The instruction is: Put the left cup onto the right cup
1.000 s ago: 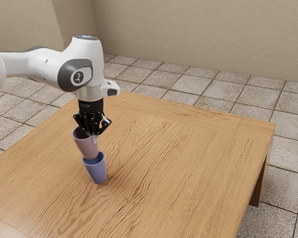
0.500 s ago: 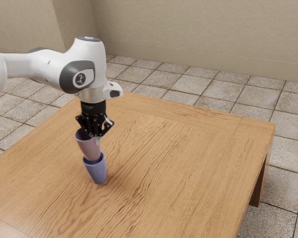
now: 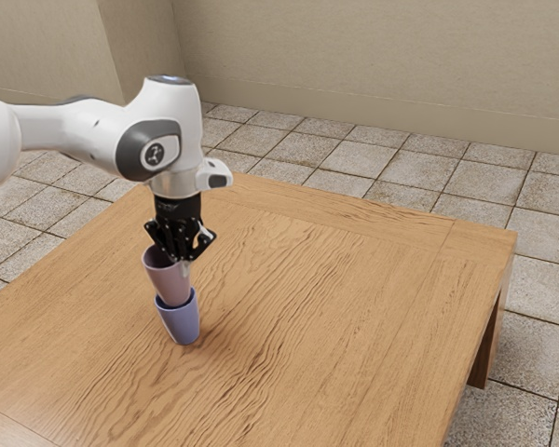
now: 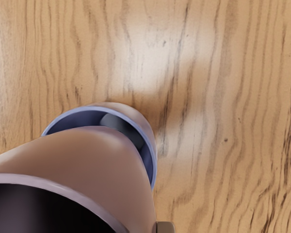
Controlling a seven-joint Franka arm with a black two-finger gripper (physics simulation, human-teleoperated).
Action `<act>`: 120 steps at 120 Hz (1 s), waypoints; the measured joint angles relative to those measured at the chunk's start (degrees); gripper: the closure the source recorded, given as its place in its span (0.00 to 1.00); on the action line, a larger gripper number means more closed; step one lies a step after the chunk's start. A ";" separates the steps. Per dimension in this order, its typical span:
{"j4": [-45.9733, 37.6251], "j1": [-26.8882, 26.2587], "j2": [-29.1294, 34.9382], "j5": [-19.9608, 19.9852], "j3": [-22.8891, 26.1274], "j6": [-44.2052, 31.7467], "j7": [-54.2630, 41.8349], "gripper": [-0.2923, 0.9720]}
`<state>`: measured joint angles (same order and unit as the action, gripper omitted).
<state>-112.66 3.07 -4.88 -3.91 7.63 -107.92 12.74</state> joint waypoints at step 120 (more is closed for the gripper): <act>0.05 0.00 -1.75 0.30 -0.43 -0.82 0.04 0.71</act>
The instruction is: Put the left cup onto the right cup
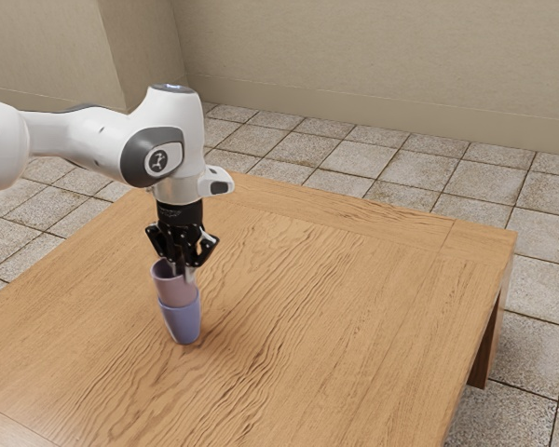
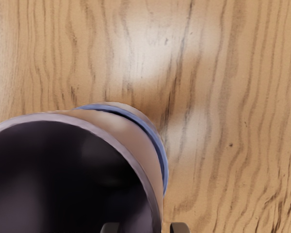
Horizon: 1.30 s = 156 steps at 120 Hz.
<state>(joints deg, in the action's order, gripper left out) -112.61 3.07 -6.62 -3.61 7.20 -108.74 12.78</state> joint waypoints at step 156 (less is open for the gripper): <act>3.86 -1.66 8.06 -0.51 0.02 7.54 0.17 0.34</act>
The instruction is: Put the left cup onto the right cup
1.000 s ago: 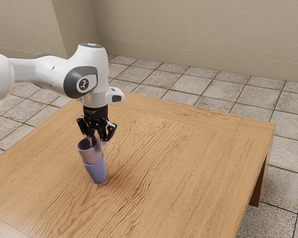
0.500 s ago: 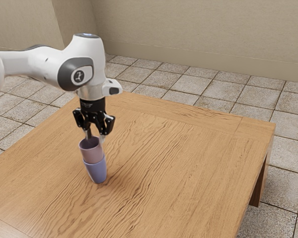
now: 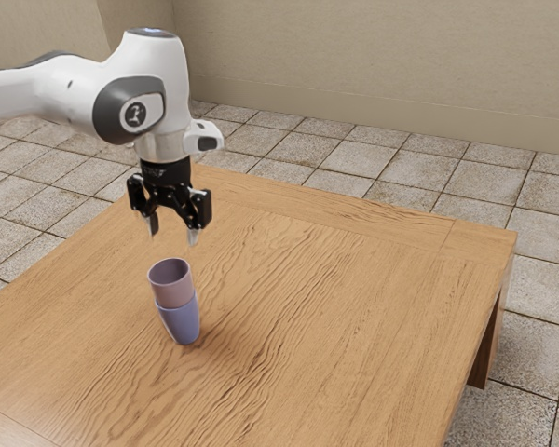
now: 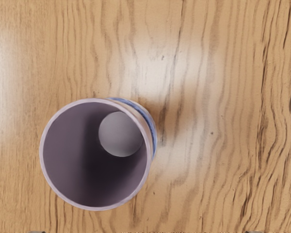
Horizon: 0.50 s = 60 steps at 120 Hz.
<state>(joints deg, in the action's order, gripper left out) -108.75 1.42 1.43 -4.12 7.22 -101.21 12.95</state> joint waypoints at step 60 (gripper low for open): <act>9.02 -7.11 -0.16 -0.04 -3.68 9.02 -1.30 0.24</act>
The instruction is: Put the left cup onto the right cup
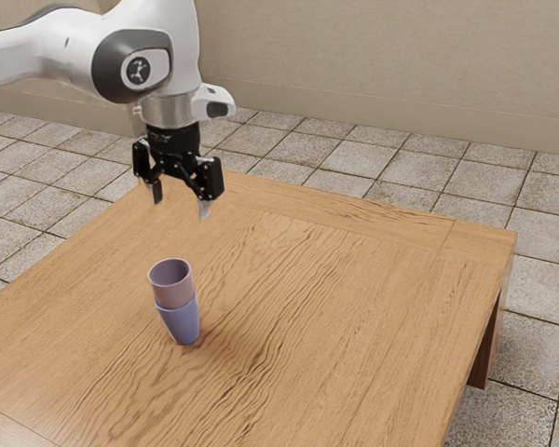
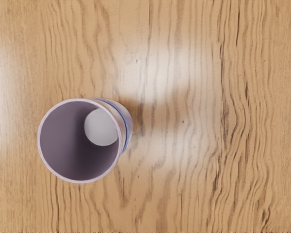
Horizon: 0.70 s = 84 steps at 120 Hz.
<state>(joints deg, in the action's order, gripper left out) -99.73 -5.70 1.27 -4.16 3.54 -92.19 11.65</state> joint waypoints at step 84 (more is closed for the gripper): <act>6.27 1.39 -0.71 0.37 -3.45 6.43 -4.13 0.23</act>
<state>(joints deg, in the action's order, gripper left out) -93.46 -4.31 0.57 -3.79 0.09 -85.76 7.52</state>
